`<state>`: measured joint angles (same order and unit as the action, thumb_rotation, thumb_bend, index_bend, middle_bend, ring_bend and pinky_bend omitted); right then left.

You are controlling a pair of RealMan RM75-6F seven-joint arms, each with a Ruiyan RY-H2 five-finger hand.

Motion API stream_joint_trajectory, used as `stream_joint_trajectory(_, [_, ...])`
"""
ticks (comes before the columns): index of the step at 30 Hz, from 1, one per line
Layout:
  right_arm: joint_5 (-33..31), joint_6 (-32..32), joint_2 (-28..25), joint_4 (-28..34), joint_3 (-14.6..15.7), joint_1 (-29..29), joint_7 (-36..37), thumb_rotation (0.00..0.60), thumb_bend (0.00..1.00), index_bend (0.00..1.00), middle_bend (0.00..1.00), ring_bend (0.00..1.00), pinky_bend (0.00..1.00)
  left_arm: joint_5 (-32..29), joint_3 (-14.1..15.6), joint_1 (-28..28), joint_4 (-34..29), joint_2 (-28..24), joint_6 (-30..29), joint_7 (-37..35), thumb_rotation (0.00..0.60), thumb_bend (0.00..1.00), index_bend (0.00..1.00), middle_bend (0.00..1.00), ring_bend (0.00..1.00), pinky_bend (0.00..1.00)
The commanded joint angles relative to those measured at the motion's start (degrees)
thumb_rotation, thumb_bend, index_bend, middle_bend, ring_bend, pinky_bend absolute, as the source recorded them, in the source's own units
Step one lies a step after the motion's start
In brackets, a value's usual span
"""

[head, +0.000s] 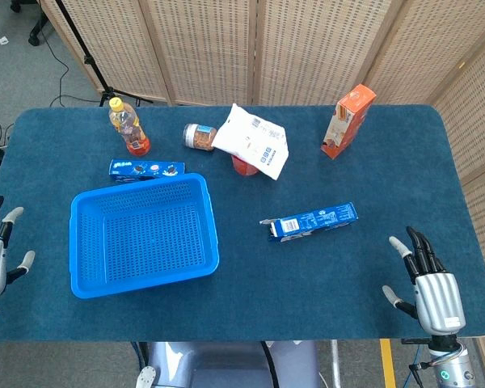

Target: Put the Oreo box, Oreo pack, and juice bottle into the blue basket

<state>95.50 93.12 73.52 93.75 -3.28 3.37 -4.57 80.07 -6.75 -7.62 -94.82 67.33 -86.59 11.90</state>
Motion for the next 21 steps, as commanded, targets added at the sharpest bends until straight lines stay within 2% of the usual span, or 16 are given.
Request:
stream_joint_trajectory(1, [-0.1, -0.3, 0.0, -0.1, 0.2, 0.0, 0.0, 0.6, 0.21, 0.16, 0.0, 0.0, 0.32, -0.2, 0.1, -0.1, 0.2, 0.2, 0.4, 0.2, 0.6, 0.26, 0.19, 0.0, 0.0, 0.08])
stream_joint_trajectory(21, [-1.5, -1.1, 0.2, -0.7, -0.3, 0.2, 0.4, 0.6, 0.21, 0.16, 0.0, 0.0, 0.32, -2.0, -0.1, -0.7, 0.2, -0.4, 2.9, -2.2, 0.6, 0.27, 0.19, 0.0, 0.0, 0.08])
